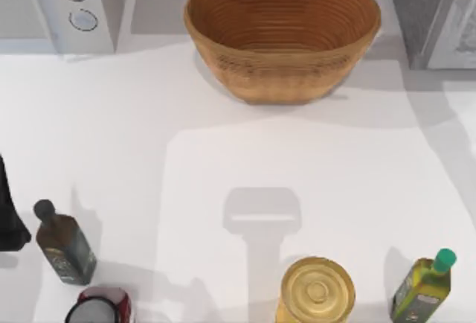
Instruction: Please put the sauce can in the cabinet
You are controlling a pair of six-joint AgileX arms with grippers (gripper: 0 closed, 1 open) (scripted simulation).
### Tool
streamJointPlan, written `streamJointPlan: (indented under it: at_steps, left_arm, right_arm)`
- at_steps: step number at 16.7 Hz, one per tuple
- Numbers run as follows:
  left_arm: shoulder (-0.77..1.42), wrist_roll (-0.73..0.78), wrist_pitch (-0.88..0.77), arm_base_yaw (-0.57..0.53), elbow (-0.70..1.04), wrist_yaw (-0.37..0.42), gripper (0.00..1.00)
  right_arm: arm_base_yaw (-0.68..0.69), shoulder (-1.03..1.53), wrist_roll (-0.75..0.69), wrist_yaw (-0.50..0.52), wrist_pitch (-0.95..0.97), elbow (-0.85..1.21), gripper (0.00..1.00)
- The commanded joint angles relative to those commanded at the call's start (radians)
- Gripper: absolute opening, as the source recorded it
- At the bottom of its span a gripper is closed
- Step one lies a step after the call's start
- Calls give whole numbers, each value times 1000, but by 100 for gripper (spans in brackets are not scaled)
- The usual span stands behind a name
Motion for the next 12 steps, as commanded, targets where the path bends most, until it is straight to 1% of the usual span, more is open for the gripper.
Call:
streamJointPlan:
  at_steps: [5, 9, 12]
  left_arm:
    - [0, 0, 0, 0, 0, 0, 100]
    - [0, 0, 0, 0, 0, 0, 100]
    - [0, 0, 0, 0, 0, 0, 100]
  right_arm:
    - [-45, 192, -4, -12, 33, 183, 0]
    - [-49, 397, 1, -51, 56, 325, 0]
    - [-69, 476, 1, -72, 68, 393, 0]
